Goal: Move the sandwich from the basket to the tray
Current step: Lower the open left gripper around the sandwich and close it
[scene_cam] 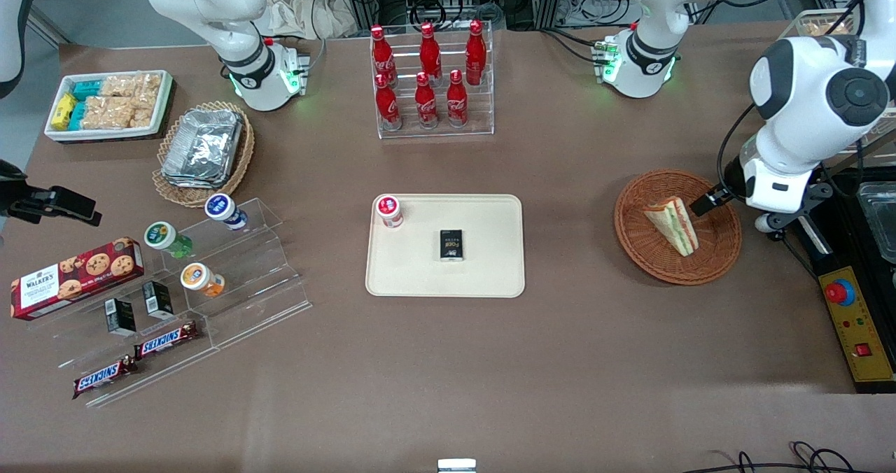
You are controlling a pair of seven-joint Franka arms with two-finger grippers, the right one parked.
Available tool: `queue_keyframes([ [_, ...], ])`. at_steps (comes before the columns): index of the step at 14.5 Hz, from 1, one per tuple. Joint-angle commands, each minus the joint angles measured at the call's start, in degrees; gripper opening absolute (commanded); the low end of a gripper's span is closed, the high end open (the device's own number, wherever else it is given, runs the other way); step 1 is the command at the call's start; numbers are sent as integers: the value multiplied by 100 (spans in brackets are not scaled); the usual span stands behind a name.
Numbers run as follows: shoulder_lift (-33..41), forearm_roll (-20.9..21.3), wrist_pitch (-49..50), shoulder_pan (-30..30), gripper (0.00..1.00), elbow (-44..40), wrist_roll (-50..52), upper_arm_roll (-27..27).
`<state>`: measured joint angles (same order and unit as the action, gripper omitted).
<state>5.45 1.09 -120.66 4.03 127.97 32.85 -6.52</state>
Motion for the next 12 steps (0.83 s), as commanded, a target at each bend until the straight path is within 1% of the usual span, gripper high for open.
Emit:
queue_keyframes([
  [1,150,-30,-447,-25,99,403,73,-16],
  [5,54,-30,-1520,-78,99,1168,46,-16],
  [8,-87,-30,-1811,-78,99,1371,-15,-16],
  [12,-298,-21,-2548,-78,99,1758,-24,-16],
])
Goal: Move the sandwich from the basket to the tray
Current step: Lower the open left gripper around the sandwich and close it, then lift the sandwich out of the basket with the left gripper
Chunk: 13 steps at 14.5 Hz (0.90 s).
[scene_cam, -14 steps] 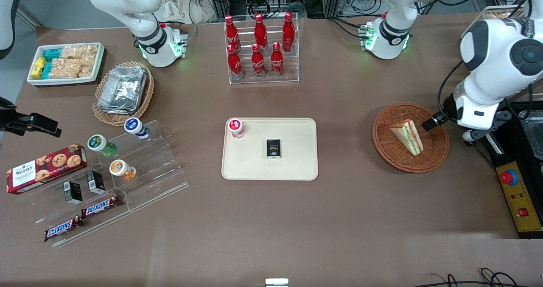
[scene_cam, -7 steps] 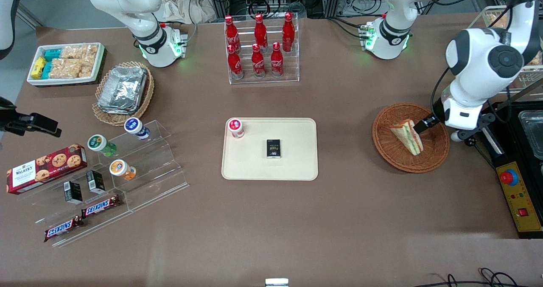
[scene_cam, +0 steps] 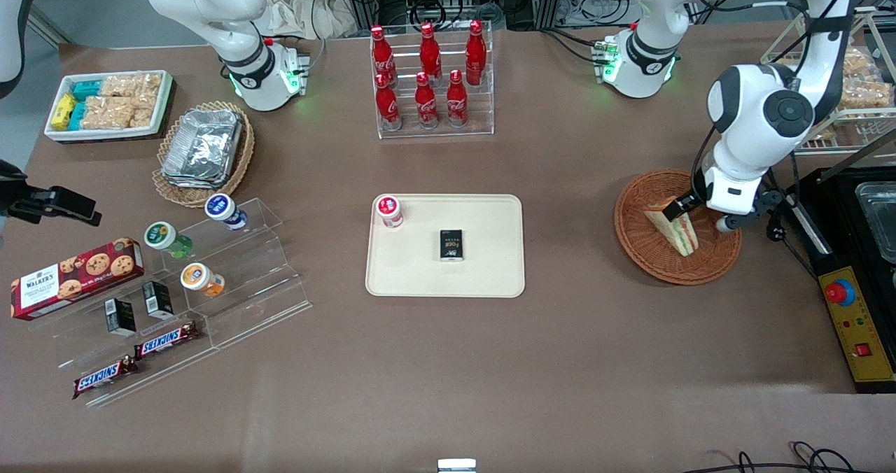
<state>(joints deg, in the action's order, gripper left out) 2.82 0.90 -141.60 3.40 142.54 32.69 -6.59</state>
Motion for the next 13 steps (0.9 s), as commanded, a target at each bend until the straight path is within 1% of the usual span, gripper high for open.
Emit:
queue_keyframes([
  [1,-96,-2,-587,-6,99,361,-8,-9],
  [4,-298,7,-973,3,99,555,-17,-9],
  [6,-404,15,-1080,55,99,617,-366,9],
  [8,-457,7,-1132,55,99,652,-448,44],
  [9,-466,7,-1228,55,92,687,-448,44],
  [10,-501,-2,-1264,55,43,687,-439,44],
  [11,-501,-11,-1265,55,0,687,-413,44],
  [13,-501,-2,-1265,55,0,687,-421,44],
])
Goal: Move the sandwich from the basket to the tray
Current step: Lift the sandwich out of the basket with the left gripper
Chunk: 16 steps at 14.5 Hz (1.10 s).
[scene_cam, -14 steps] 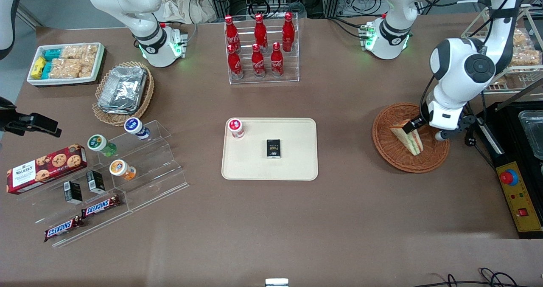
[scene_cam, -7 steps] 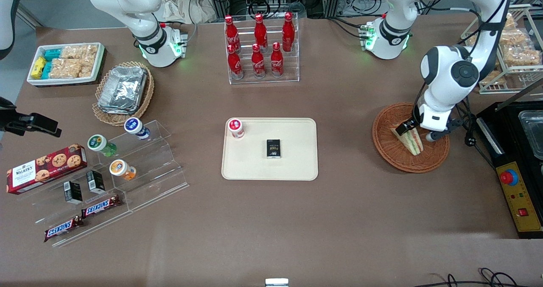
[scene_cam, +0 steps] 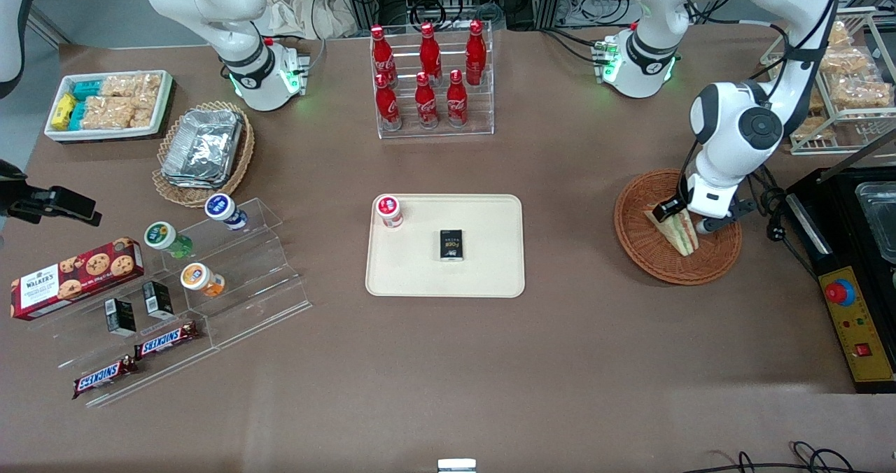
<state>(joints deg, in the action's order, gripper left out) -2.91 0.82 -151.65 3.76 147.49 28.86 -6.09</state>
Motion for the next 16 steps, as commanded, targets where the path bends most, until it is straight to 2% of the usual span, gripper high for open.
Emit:
queue_keyframes([
  [1,72,6,-260,19,0,184,-29,-6],
  [4,299,-3,160,2,0,44,-20,-15],
  [9,959,32,1977,-69,0,-851,-335,-76],
  [11,968,-169,2873,-60,0,-1631,-1072,-50],
  [13,785,-276,4128,-42,0,-2781,-1661,-32],
  [16,451,-284,5458,-104,0,-4277,-1866,-172],
])
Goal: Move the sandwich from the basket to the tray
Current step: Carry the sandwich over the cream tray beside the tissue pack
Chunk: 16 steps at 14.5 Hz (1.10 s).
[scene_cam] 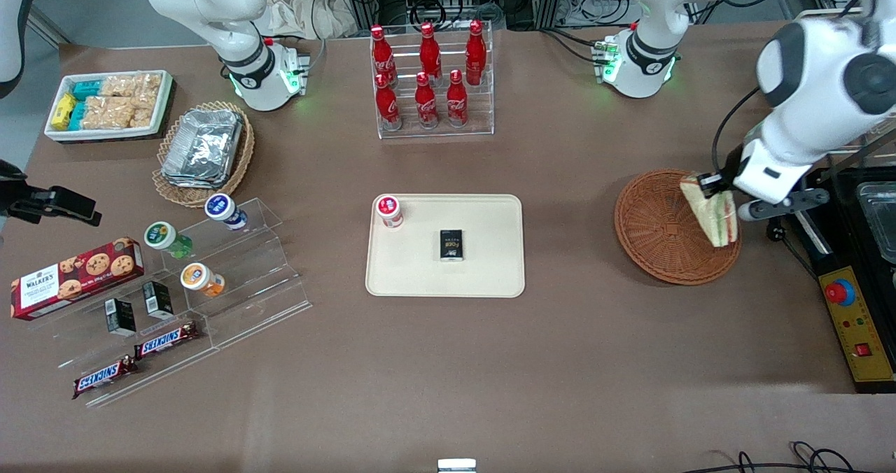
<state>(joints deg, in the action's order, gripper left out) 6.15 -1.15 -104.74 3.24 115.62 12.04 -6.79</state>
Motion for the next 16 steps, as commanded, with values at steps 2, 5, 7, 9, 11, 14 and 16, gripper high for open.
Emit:
queue_keyframes([
  [2,-650,-96,1183,-113,0,-1681,-88,-470],
  [5,-912,-455,1158,-122,0,-1972,203,-1112],
  [7,-1246,-527,1062,-122,0,-2165,263,-1603],
  [9,-1510,-483,484,-131,0,-2079,421,-2009],
  [11,-1853,-352,-122,-436,0,-1973,1060,-2151],
  [14,-2406,552,-975,-1000,0,-1666,1913,-2151],
  [16,-2723,878,-1564,-1158,0,-1386,2223,-2142],
])
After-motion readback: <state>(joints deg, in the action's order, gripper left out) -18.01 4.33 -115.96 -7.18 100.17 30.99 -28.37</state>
